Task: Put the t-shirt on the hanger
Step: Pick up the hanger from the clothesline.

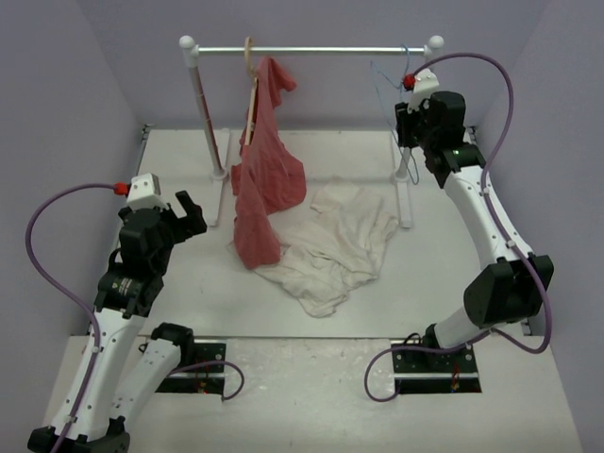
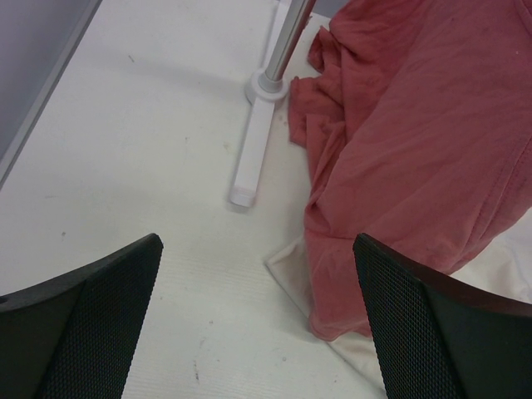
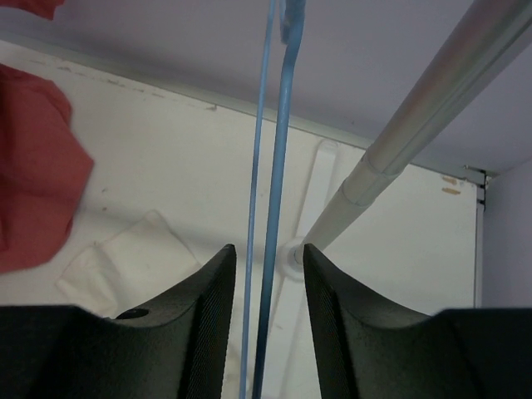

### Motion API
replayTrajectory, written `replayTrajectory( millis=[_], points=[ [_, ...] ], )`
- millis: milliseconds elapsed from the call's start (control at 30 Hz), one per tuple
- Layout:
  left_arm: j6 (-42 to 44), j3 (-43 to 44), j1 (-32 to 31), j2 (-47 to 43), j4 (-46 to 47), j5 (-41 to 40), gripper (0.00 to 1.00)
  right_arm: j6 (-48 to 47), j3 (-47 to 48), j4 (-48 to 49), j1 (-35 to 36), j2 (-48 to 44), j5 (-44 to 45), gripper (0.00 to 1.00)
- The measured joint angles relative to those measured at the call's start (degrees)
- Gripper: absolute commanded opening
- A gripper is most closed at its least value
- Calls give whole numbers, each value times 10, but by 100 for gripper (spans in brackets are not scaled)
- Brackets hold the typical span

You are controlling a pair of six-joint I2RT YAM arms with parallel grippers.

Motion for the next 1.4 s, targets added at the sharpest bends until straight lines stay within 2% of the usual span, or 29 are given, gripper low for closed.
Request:
replayTrajectory(
  millis=[467,633,733,900,933,1000,1033,1400],
  points=[
    [0,0,0,2,0,6,100,43,-92,-25,-11,-9,-1,35],
    [0,0,0,3,0,6,100,61,-117,-38,-11,-32,0,25],
    [0,0,0,4,0,7,100,67,-124,-38,-11,-48,0,22],
    [0,0,0,4,0,9,100,72,-123,-36,-11,-58,-1,24],
    [0,0,0,4,0,9,100,72,-122,-37,-11,-58,-1,21],
    [0,0,0,4,0,10,100,72,-118,-38,-11,-58,-1,4],
    [0,0,0,4,0,11,100,72,-115,-40,-11,-58,-1,0],
    [0,0,0,4,0,10,100,75,-97,-44,-11,-64,-20,0]
  ],
)
